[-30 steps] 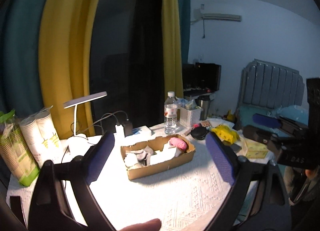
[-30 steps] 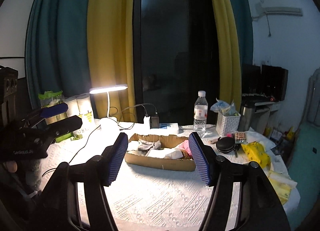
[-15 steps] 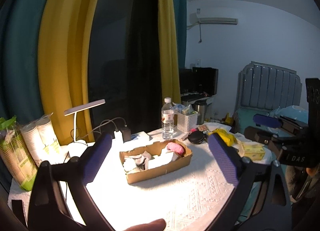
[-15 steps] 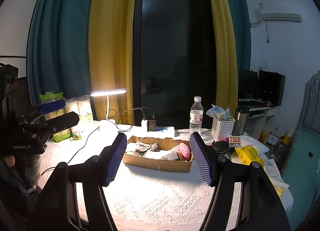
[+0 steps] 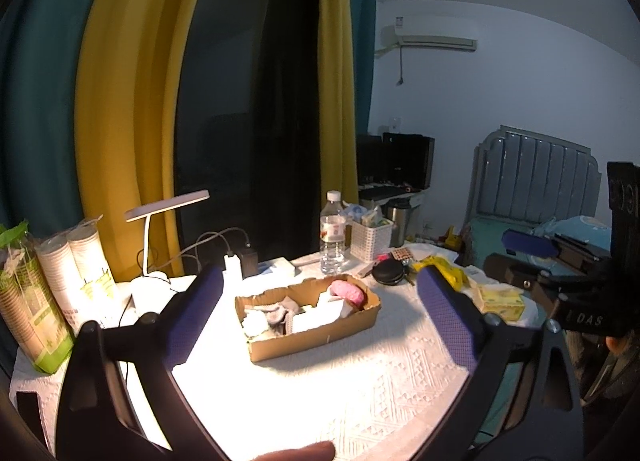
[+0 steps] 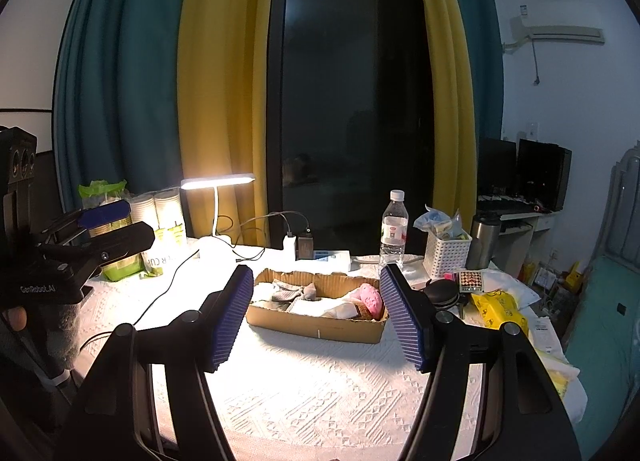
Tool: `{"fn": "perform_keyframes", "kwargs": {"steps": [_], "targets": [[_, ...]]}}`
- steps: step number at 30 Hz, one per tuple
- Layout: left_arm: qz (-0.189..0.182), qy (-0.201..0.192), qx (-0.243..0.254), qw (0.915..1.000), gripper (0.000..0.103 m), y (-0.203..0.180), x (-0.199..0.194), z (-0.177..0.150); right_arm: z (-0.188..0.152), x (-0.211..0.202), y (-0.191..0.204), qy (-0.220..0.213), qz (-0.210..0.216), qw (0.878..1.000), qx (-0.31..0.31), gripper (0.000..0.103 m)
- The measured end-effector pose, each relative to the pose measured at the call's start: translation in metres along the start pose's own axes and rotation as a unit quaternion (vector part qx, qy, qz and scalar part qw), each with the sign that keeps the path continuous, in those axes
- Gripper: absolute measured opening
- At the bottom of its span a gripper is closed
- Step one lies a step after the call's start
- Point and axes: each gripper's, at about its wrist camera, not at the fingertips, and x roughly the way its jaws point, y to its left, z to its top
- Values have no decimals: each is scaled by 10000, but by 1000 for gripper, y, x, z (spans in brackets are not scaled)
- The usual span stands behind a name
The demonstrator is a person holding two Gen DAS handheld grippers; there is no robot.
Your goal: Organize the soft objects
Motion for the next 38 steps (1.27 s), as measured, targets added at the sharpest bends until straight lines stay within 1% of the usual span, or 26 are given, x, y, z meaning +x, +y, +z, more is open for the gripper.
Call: {"fn": "perform_keyframes", "kwargs": {"steps": [26, 34, 38], "targets": [[-26, 20, -24, 10000, 98, 0, -3, -5, -4, 6, 3, 56, 29, 10000, -2, 69], [-92, 74, -29, 9999, 98, -4, 2, -6, -7, 13, 1, 127, 46, 9999, 4, 69], [-160, 156, -8, 9998, 98, -5, 12, -6, -8, 19, -4, 197, 44, 9998, 8, 69]]}}
